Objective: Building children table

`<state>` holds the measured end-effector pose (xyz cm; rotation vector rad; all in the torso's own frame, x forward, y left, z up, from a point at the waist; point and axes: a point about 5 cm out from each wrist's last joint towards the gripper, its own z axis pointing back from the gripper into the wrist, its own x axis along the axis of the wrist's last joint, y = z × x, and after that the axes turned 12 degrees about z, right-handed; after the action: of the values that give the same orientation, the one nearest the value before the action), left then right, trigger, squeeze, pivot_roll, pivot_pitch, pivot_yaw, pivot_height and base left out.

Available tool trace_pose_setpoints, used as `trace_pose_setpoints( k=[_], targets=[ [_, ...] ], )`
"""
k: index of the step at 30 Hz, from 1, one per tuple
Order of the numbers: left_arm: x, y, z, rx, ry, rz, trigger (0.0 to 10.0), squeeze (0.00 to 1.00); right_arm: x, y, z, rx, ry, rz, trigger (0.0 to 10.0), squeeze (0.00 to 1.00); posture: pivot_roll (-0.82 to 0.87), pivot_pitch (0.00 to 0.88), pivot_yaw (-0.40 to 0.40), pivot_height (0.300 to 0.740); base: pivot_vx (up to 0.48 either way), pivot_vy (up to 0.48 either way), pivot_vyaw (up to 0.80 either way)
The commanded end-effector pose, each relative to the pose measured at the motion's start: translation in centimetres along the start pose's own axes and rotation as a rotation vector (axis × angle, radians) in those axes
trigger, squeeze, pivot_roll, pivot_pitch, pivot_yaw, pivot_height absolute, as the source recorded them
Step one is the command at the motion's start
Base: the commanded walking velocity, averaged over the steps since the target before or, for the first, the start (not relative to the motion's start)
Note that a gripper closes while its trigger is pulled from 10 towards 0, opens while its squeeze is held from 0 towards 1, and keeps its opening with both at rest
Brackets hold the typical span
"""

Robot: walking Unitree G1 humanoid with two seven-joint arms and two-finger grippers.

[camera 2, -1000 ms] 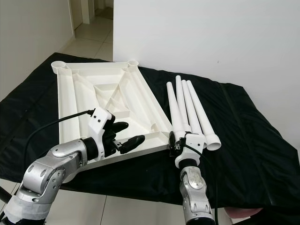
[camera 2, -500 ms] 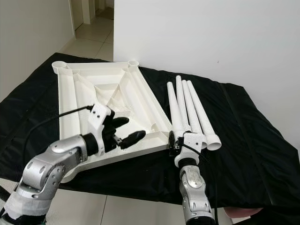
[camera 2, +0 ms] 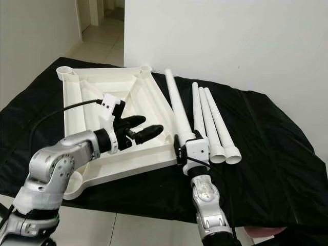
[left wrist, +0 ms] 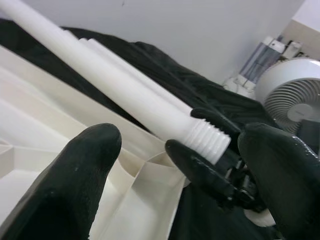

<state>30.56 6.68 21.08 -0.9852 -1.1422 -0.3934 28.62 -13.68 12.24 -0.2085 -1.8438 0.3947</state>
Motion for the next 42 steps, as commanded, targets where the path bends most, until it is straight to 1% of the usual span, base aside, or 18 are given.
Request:
trace_pose_setpoints(
  k=[1,3,5,9,10,11,14,15,16,17,19,23,26,31,35,42],
  targets=[
    [-0.2,0.8,-0.5,0.074,0.044,0.025,10.0,0.00,1.2,-0.2,-0.6,0.006,-0.070,0.016,10.0,0.00,0.03,0.000,-0.129,0.740,0.000,0.000,0.00],
    [0.3,1.6,-1.3,0.133,0.075,0.043,10.0,0.00,1.7,-0.1,-1.0,0.022,-0.108,0.036,10.0,0.00,0.03,0.000,-0.128,0.740,0.000,0.000,0.00],
    [0.4,1.8,-1.6,0.153,0.094,0.055,10.0,0.00,1.9,0.0,-1.1,0.028,-0.122,0.044,10.0,0.00,0.03,0.000,-0.128,0.740,0.000,0.000,0.00],
    [0.5,2.1,-2.3,0.180,0.113,0.113,10.0,0.00,2.1,0.3,-1.3,0.042,-0.136,0.037,10.0,0.00,0.03,0.000,-0.126,0.740,0.000,0.000,0.00],
    [1.0,2.1,-2.8,0.172,0.103,0.144,10.0,0.00,2.2,0.4,-1.4,0.047,-0.147,0.045,10.0,0.00,0.03,0.000,-0.125,0.740,0.000,0.000,0.00],
    [1.0,2.1,-2.8,0.172,0.103,0.144,10.0,0.00,2.2,0.4,-1.4,0.047,-0.147,0.045,10.0,0.00,0.03,0.000,-0.125,0.740,0.000,0.000,0.00],
    [1.9,2.0,-3.8,0.160,0.082,0.214,10.0,0.00,2.6,0.8,-1.6,0.076,-0.178,0.058,10.0,0.00,0.03,0.000,-0.124,0.740,0.000,0.000,0.00],
    [1.9,2.0,-3.8,0.160,0.082,0.214,10.0,0.00,2.6,0.8,-1.6,0.076,-0.178,0.058,10.0,0.00,0.03,0.000,-0.124,0.740,0.000,0.000,0.00],
    [2.1,2.0,-4.0,0.155,0.076,0.246,10.0,0.00,2.6,0.9,-1.6,0.084,-0.182,0.061,10.0,0.00,0.03,0.000,-0.124,0.740,0.000,0.000,0.00],
    [2.8,1.9,-4.3,0.130,0.060,0.296,10.0,0.00,2.7,1.1,-1.6,0.097,-0.187,0.064,10.0,0.00,0.03,0.000,-0.123,0.740,0.000,0.000,0.00],
    [3.9,1.5,-4.6,0.085,0.030,0.358,10.0,0.00,2.7,1.4,-1.5,0.111,-0.196,0.071,10.0,0.00,0.03,0.000,-0.123,0.740,0.000,0.000,0.00],
    [4.6,1.4,-4.7,0.064,0.015,0.374,10.0,0.00,2.8,1.6,-1.5,0.123,-0.206,0.081,10.0,0.00,0.03,0.000,-0.123,0.740,0.000,0.000,0.00],
    [5.0,1.8,-5.0,0.083,0.023,0.371,10.0,0.00,3.2,2.0,-1.5,0.141,-0.238,0.113,10.0,0.00,0.02,0.000,-0.117,0.740,0.000,0.000,0.00],
    [4.6,2.1,-5.1,0.108,0.053,0.357,10.0,0.00,3.5,2.0,-1.6,0.123,-0.261,0.140,10.0,0.00,0.02,0.000,-0.109,0.740,0.000,0.000,0.00],
    [4.1,2.4,-5.1,0.130,0.076,0.352,10.0,0.00,3.5,2.0,-1.6,0.109,-0.253,0.141,10.0,0.00,0.01,0.000,-0.103,0.740,0.000,0.000,0.00],
    [4.7,2.7,-4.5,0.136,0.062,0.366,10.0,0.00,3.0,1.8,-1.4,0.095,-0.234,0.152,10.0,0.00,0.01,0.000,-0.101,0.740,0.000,0.000,0.00]
  ],
)
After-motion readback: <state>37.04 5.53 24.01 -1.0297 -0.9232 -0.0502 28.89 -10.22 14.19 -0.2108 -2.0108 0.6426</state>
